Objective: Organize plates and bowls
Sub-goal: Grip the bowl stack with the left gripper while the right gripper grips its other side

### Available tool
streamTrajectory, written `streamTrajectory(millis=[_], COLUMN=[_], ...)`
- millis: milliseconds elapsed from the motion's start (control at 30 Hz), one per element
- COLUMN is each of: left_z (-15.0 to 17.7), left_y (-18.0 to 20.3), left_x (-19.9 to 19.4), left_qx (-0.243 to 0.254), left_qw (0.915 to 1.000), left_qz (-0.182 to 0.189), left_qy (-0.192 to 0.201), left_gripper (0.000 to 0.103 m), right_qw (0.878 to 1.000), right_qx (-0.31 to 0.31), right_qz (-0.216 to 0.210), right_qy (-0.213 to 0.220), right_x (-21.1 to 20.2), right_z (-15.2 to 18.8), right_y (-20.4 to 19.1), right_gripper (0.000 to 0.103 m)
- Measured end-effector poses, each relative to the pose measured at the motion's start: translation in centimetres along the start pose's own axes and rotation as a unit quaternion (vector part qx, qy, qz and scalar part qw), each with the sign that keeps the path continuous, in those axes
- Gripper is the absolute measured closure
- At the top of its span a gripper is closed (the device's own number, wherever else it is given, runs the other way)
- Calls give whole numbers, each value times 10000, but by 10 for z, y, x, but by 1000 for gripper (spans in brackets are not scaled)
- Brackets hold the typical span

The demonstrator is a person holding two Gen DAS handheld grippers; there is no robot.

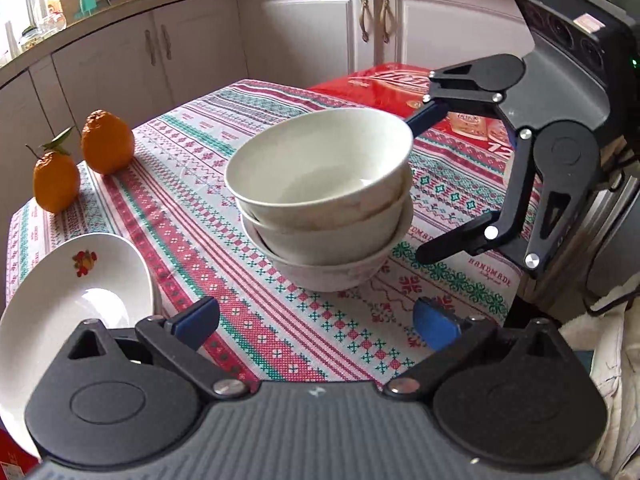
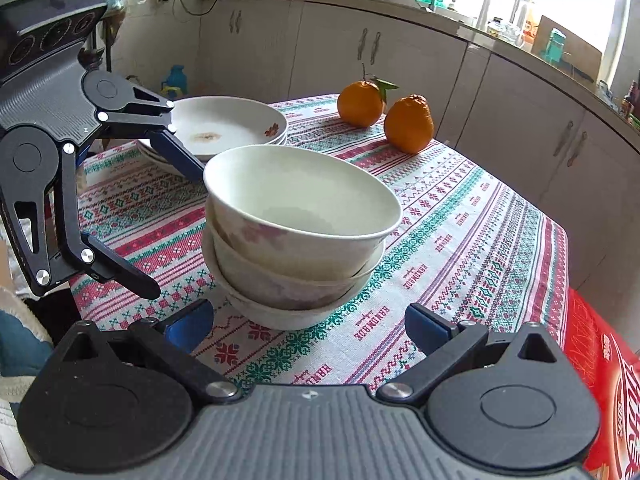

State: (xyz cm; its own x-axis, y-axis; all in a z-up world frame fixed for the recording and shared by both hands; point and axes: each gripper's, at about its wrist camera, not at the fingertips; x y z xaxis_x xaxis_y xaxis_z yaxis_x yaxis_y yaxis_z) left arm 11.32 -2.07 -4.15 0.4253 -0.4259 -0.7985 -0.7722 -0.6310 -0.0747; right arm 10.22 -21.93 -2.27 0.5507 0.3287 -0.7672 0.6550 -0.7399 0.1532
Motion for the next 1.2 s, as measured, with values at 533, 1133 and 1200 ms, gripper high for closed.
streamTrajectory(millis=[533, 1133, 1200], left_z=[-22, -39, -40], left_y=[-22, -38, -39], left_x=[35, 46, 46], left_qx=[627, 958, 1006], left_qw=[9962, 9854, 9845], left_qz=[497, 1352, 1370], left_qy=[-334, -402, -430], left_gripper=[1, 12, 15], right_qw=[9896, 9769, 9770], right_qx=[-1039, -1455, -1403], right_qz=[-806, -1326, -1371], right_qy=[-577, -833, -835], right_x=[36, 46, 47], right_z=[-19, -34, -36], right_y=[20, 26, 29], right_gripper=[0, 1, 3])
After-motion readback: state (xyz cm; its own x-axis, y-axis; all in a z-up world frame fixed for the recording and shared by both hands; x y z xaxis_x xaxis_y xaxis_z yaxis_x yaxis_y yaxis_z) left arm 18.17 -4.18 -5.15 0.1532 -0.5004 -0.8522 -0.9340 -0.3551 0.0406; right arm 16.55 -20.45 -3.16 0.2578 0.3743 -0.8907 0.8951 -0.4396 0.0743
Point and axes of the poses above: each gripper's, at about its wrist camera, not at the fingertips, and x roughly the way its jaws point, y to its right, z to its underside, and after that the axes turned 5 degrees about -y, right-handed
